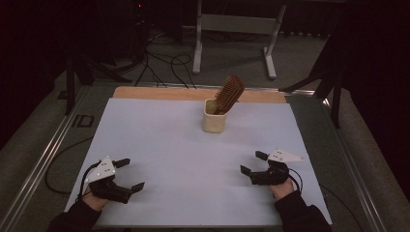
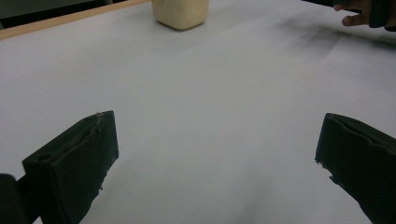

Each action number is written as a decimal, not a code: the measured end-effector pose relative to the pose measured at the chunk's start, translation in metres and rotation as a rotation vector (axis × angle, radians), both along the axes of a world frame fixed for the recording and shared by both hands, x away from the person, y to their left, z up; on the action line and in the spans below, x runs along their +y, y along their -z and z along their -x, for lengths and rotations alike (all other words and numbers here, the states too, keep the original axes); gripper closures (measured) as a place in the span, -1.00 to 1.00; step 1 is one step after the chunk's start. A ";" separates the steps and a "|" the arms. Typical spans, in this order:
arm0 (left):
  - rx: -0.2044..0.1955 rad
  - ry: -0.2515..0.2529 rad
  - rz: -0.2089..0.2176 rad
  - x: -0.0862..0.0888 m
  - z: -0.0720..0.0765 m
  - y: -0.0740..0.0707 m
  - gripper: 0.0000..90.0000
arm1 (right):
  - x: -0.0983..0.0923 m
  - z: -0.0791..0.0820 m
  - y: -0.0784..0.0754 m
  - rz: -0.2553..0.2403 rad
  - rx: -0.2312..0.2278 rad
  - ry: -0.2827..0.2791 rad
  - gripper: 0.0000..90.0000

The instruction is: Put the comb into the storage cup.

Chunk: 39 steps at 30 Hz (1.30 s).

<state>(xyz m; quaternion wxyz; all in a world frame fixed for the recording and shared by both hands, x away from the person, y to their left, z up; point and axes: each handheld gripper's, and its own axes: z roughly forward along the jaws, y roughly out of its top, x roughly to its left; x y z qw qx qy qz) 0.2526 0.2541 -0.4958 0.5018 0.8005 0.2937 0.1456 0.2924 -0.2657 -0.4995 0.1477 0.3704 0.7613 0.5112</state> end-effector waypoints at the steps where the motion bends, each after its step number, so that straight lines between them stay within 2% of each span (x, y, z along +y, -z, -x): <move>1: 0.000 0.001 0.000 0.000 0.000 0.000 -1.00 | -0.001 0.002 0.000 0.005 0.000 0.002 -0.80; 12: 0.000 0.003 -0.004 -0.001 0.000 0.000 -1.00 | -0.010 0.019 0.007 0.022 -0.001 0.022 -0.80; 18: 0.000 0.002 0.000 0.001 0.000 0.001 -1.00 | -0.017 0.027 0.012 0.021 -0.003 0.078 -0.80; 24: 0.003 0.001 -0.004 0.000 0.000 0.001 -1.00 | -0.017 0.026 0.014 0.036 -0.016 0.069 -0.80; 32: 0.005 0.000 -0.001 0.000 0.000 0.001 -1.00 | -0.017 0.026 0.015 0.033 -0.006 0.063 -0.80; 39: 0.003 0.001 0.000 0.000 0.000 0.001 -1.00 | -0.014 0.027 0.011 0.052 -0.028 0.057 -0.80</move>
